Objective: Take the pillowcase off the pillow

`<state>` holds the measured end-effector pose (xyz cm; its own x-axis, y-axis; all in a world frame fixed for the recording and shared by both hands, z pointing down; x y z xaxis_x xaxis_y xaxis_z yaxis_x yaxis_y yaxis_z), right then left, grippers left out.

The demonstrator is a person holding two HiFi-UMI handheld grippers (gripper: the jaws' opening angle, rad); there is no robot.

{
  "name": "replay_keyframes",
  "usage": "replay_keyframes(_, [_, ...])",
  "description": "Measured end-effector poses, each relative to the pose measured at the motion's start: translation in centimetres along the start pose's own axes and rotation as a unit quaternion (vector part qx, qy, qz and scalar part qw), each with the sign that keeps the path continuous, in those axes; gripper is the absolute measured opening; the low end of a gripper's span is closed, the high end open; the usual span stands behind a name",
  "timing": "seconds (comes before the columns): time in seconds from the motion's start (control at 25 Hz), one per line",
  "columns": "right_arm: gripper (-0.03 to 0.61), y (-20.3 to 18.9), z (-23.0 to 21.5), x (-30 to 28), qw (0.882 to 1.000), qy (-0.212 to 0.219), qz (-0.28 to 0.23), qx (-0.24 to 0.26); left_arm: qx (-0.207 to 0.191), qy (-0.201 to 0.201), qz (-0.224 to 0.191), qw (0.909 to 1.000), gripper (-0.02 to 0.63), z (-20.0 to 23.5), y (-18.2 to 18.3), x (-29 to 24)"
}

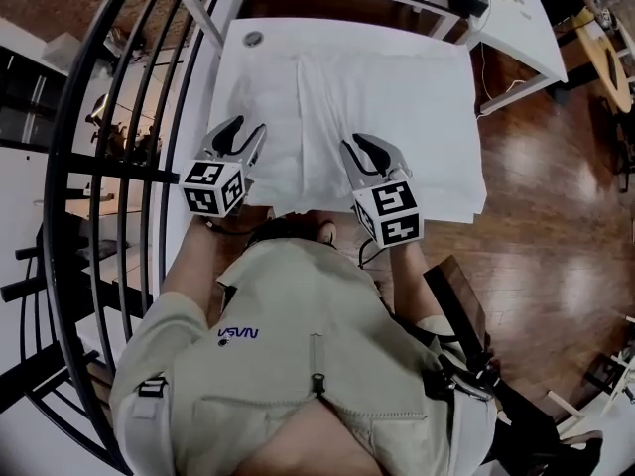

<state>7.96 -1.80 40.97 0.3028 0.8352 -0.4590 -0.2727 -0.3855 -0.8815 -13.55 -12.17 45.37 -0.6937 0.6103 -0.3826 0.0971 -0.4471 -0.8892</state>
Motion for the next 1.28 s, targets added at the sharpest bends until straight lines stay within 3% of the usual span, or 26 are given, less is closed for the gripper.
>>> replay_keyframes(0.4, [0.081,5.3,-1.4,-6.3,0.998,-0.034,0.042,0.022,-0.030,-0.063,0.027,0.9972,0.281,5.3,4.5,-10.0])
replay_keyframes(0.52, [0.081,6.8,-2.2,-8.4,0.997,-0.046,0.049,0.033,-0.041,-0.082,0.054,0.9944,0.299,5.3,4.3,-13.0])
replay_keyframes(0.64, [0.081,7.9,-3.0,-10.4,0.996,-0.046,0.054,0.048,-0.039,-0.096,0.109,0.9886,0.304,5.1,2.3,-15.4])
replay_keyframes(0.76, [0.081,8.5,-4.1,-12.6,0.996,-0.037,0.056,0.057,-0.044,-0.110,0.152,0.9813,0.221,4.2,0.5,-16.1])
replay_keyframes(0.84, [0.081,8.6,-5.2,-14.2,0.996,-0.029,0.064,0.059,-0.063,-0.112,0.154,0.9796,0.117,3.0,0.2,-15.6])
replay_keyframes(0.92, [0.085,8.3,-6.0,-15.7,0.995,-0.016,0.080,0.064,-0.087,-0.109,0.145,0.9795,0.054,1.6,-0.2,-14.7])
replay_keyframes(1.0, [0.087,7.8,-6.8,-17.5,0.992,-0.003,0.099,0.072,-0.100,-0.099,0.139,0.9803,0.038,0.7,-0.3,-13.6])
replay_keyframes(1.16, [0.157,6.4,-7.6,-20.8,0.986,0.024,0.149,0.068,-0.102,-0.089,0.109,0.9848,0.031,-0.7,-0.1,-11.9])
replay_keyframes(1.28, [0.170,4.5,-6.8,-22.2,0.974,0.049,0.207,0.076,-0.108,-0.092,0.086,0.9861,0.028,-1.6,0.0,-10.6])
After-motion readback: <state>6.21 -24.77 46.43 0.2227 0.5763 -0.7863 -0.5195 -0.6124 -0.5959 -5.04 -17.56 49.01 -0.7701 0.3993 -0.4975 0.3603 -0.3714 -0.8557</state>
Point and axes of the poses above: the fingertips, and each gripper's own axes: x backward along the fingers, z to its left, y out of its top, the point moved 6 cm from there along x, backward along the fingers, and after that the axes turned 6 degrees about x, right-handed, at the moved point
